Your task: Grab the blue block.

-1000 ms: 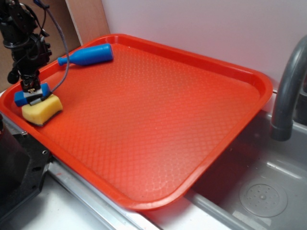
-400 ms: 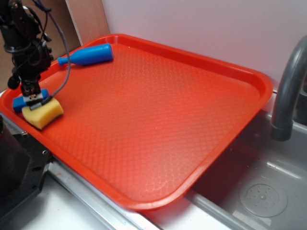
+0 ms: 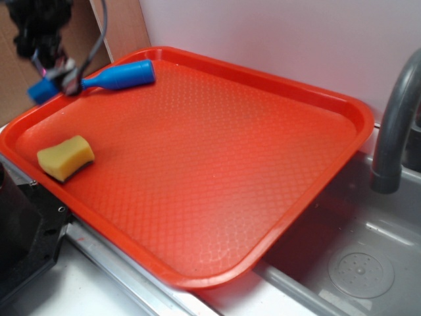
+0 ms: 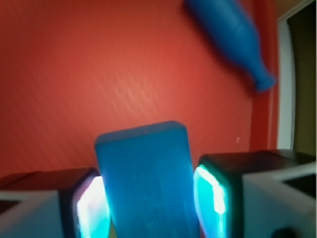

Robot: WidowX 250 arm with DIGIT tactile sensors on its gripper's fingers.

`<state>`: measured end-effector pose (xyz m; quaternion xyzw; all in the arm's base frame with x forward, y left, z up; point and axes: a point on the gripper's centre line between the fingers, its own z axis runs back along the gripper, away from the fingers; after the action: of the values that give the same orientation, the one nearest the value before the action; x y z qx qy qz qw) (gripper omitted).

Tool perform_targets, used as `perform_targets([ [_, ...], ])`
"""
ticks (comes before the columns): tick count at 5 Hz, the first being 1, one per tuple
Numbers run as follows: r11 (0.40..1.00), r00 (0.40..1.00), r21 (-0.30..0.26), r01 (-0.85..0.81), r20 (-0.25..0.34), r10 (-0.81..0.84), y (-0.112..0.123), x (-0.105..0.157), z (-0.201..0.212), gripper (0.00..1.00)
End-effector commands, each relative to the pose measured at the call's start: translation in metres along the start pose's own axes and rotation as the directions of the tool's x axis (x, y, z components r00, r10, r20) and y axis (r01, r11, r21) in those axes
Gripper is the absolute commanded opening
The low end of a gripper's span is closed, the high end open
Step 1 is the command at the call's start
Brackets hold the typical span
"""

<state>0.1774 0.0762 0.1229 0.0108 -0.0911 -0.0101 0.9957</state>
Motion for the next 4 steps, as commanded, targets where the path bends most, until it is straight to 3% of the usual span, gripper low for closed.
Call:
perform_targets([
  [1, 0.976, 0.976, 0.009, -0.219, 0.014, 0.219, -0.02, 0.052, 0.086, 0.0],
  [2, 0.944, 0.943, -0.036, -0.329, -0.054, 0.327, -0.029, 0.061, 0.082, 0.0],
  [3, 0.919, 0.918, -0.007, -0.393, -0.062, 0.392, -0.047, 0.067, 0.075, 0.0],
  [4, 0.939, 0.937, 0.007, -0.344, -0.056, 0.344, -0.068, 0.062, 0.063, 0.0],
])
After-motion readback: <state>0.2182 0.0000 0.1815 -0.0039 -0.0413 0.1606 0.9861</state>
